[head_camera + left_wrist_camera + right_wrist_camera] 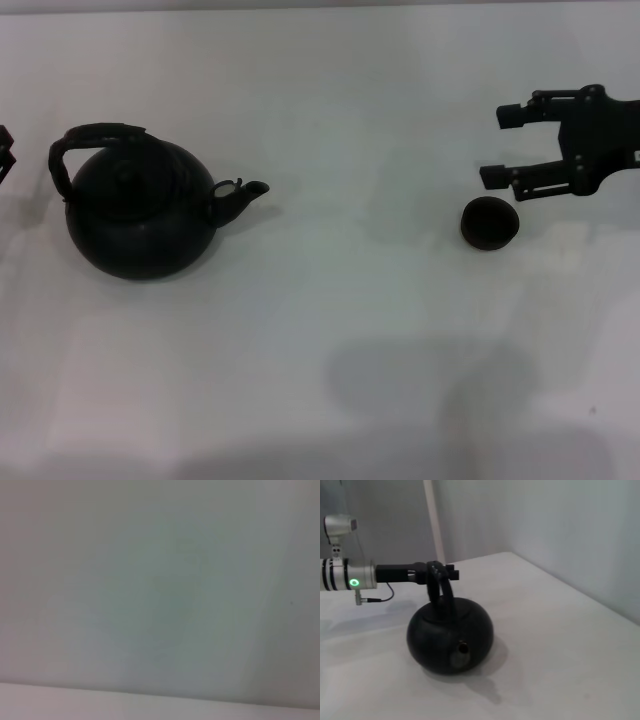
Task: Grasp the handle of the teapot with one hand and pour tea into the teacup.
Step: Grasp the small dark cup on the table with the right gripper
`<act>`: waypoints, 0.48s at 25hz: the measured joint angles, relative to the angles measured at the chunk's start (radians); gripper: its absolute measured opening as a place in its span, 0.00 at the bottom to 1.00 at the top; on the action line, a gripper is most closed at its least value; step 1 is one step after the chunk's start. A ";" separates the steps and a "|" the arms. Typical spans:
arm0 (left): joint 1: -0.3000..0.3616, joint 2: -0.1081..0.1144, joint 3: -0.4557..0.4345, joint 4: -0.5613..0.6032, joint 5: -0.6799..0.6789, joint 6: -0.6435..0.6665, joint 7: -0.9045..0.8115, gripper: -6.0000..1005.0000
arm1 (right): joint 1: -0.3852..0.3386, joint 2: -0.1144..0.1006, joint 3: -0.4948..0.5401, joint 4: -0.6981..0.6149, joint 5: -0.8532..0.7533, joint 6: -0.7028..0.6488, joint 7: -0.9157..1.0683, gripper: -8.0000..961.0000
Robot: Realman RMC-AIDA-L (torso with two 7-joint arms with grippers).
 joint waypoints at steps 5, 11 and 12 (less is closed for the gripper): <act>0.008 0.000 0.000 -0.002 0.007 0.007 0.002 0.73 | 0.001 0.022 -0.007 -0.002 -0.021 0.002 0.003 0.89; 0.017 0.000 0.000 -0.001 0.008 0.027 0.001 0.73 | -0.006 0.030 -0.066 0.000 -0.011 0.011 0.019 0.89; 0.017 0.000 0.000 -0.001 0.008 0.027 0.001 0.73 | -0.005 0.030 -0.074 0.004 -0.011 0.008 0.020 0.89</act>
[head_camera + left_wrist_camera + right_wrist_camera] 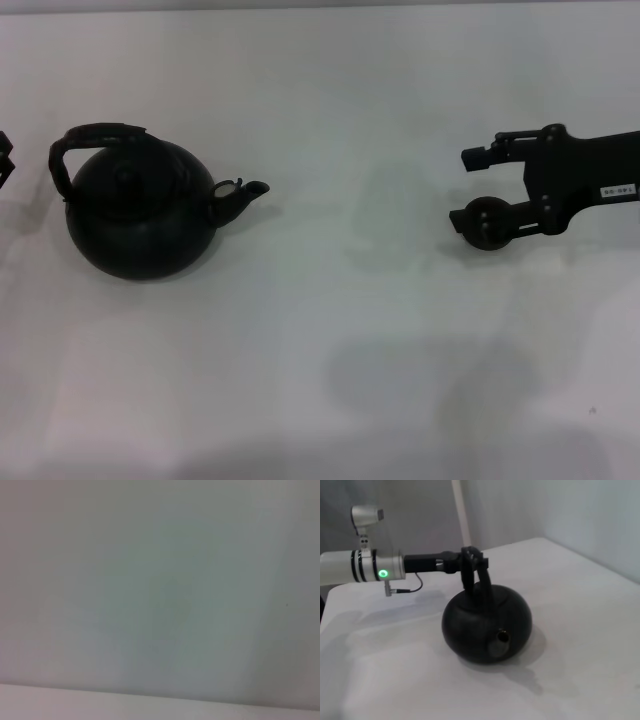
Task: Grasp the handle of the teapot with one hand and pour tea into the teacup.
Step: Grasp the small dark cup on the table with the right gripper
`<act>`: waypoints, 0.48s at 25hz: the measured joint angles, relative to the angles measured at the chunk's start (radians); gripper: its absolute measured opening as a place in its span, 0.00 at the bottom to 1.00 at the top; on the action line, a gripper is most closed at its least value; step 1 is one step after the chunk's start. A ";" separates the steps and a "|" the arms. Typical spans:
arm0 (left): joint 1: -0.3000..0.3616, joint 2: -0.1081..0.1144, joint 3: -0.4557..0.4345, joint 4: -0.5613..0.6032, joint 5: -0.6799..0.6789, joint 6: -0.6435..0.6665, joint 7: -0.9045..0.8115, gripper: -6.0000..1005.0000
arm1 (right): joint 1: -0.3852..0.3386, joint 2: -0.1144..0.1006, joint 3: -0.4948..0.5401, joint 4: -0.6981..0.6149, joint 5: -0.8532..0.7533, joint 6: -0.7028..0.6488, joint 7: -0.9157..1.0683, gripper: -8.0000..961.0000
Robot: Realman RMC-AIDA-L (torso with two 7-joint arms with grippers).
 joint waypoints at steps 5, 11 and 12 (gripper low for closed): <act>0.000 0.000 0.000 0.000 0.001 0.001 0.004 0.73 | 0.006 0.002 -0.015 0.008 0.024 -0.011 -0.001 0.89; 0.000 0.001 0.000 0.000 0.001 0.001 0.005 0.73 | 0.004 0.002 -0.066 0.008 0.047 -0.034 0.006 0.89; 0.000 0.002 0.000 0.000 0.001 0.001 0.005 0.73 | 0.005 0.002 -0.076 0.008 0.050 -0.040 0.008 0.89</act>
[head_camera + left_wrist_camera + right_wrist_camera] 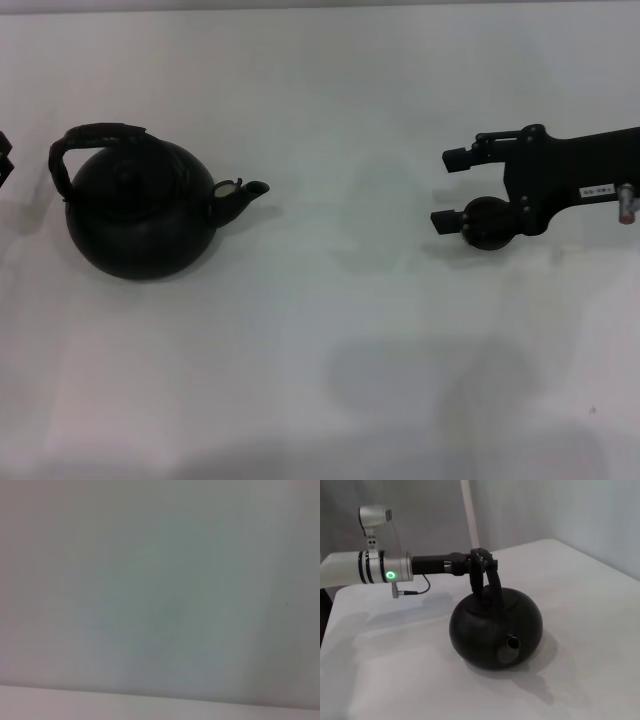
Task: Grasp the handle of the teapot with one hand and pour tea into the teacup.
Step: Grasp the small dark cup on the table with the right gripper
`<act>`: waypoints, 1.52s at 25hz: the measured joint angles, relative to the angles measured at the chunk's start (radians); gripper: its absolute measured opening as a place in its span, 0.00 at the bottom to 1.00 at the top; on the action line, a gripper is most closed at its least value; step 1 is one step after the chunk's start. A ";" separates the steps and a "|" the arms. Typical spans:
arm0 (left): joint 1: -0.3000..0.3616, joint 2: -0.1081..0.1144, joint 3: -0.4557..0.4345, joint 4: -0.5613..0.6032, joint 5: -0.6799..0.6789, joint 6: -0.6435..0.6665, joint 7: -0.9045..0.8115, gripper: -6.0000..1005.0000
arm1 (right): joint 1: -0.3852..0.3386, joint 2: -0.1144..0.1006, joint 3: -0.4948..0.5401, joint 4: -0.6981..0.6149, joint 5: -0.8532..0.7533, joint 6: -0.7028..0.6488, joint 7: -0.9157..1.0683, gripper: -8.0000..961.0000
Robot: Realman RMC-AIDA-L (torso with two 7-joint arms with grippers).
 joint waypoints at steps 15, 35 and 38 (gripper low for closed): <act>-0.003 0.000 0.000 -0.001 0.000 -0.009 0.001 0.73 | 0.006 -0.008 -0.142 0.004 -0.025 -0.200 0.001 0.89; 0.004 0.002 0.000 0.006 0.000 -0.006 0.001 0.73 | 0.007 -0.017 -0.104 -0.027 -0.197 -0.213 0.074 0.89; 0.005 0.002 0.000 0.007 0.001 -0.004 0.001 0.73 | 0.011 -0.013 -0.104 -0.016 -0.230 -0.238 0.071 0.89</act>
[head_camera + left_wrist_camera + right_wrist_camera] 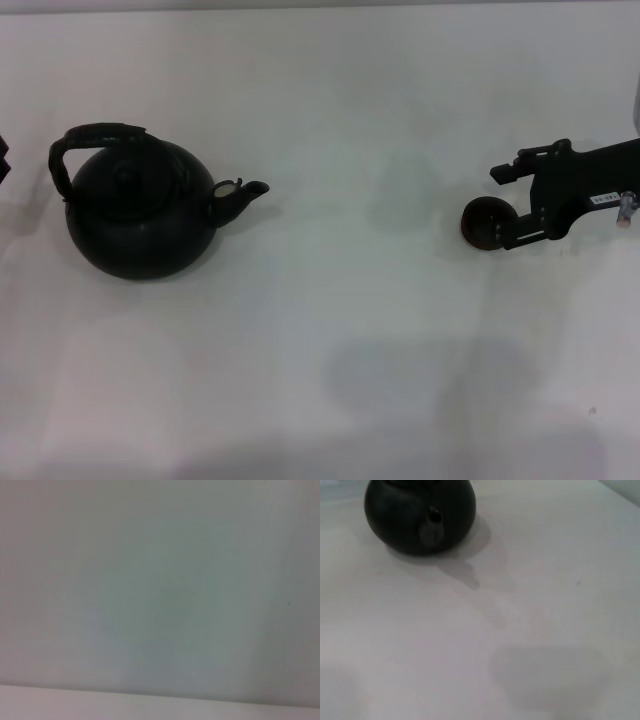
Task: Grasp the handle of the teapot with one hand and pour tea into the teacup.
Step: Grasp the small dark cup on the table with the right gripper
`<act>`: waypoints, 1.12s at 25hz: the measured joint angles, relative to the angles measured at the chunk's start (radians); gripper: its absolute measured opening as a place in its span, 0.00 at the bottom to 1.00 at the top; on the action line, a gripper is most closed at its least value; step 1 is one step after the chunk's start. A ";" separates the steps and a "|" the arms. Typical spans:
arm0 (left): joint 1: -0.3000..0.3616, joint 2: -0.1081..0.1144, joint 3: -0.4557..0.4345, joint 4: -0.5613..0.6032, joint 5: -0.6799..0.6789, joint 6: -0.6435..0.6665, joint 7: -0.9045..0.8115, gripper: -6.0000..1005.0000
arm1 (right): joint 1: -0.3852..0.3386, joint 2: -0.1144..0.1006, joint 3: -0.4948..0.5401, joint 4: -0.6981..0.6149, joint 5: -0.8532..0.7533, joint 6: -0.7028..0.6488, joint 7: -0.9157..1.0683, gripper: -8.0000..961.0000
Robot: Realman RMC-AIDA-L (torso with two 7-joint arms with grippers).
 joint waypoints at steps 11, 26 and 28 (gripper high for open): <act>0.001 0.000 0.000 0.001 0.009 0.001 0.000 0.73 | -0.001 -0.003 0.000 0.009 -0.023 0.026 0.034 0.89; 0.003 0.000 0.000 0.000 0.012 0.001 0.000 0.73 | -0.001 0.010 -0.021 0.046 -0.034 -0.042 0.021 0.89; 0.004 -0.001 0.000 0.001 0.012 0.001 0.000 0.73 | 0.002 0.010 -0.022 0.046 -0.035 -0.043 0.021 0.89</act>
